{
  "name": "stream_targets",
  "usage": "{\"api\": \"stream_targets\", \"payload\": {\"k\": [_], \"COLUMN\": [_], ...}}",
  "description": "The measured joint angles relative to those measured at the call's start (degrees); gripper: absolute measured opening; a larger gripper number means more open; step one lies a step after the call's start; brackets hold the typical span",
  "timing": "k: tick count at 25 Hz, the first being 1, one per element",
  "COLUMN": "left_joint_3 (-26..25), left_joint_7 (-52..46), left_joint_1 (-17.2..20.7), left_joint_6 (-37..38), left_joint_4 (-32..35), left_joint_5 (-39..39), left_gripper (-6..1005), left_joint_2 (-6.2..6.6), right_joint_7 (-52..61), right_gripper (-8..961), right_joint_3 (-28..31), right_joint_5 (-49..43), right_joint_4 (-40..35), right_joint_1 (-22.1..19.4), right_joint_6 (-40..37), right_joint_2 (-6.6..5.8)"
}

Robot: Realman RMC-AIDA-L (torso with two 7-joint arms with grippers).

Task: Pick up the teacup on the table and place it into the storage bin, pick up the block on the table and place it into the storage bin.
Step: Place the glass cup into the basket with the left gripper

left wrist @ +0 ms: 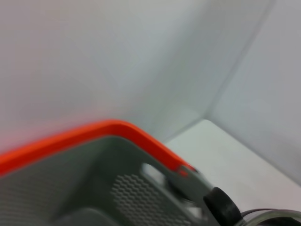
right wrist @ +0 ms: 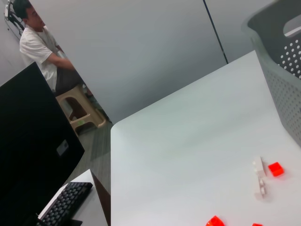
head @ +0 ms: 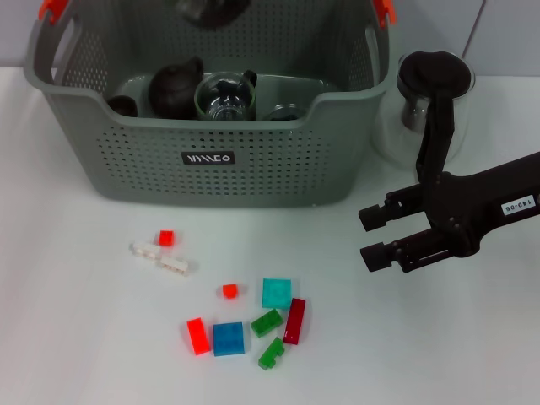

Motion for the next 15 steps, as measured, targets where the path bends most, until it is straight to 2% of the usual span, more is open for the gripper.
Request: {"api": "stream_targets", "payload": {"k": [3,7,11,12,13,15], "left_joint_3": [3.85,9.42,12.04,12.41,12.41,12.85], "left_joint_7": [0.21,-0.66,-0.95,-0.94,-0.94,-0.84], "left_joint_1": [-1.74,-3.41,-4.83,-4.92,-4.92,-4.94], "left_joint_6": [-7.43,-15.4,-20.07,-21.33,-21.33,-22.15], "left_joint_4": [3.61,5.97,7.96,8.04,8.04,8.05], "left_joint_5": [2.01,6.35,11.35,13.71,13.71,15.94], "left_gripper": [47,48,45,44,43,42], "left_joint_2": [0.27,-0.95,-3.17,-4.45,-4.45,-5.89], "right_joint_7": [0.86,1.44,1.79,1.89,1.97,2.0], "right_gripper": [759,760,760,760,760,760], "right_joint_3": [0.0,0.05,0.08,0.08,0.06,0.03], "right_joint_5": [0.02,0.02,-0.06,-0.1,-0.16,-0.24], "right_joint_4": [-0.14,-0.23,-0.28,-0.29,-0.28,-0.26], "right_joint_1": [-0.04,0.08,0.33,0.35,0.38,0.38], "right_joint_6": [-0.21,-0.5,-0.51,-0.45,-0.36,-0.24], "right_joint_2": [-0.01,-0.01,-0.16,-0.16,-0.17,-0.18]}}
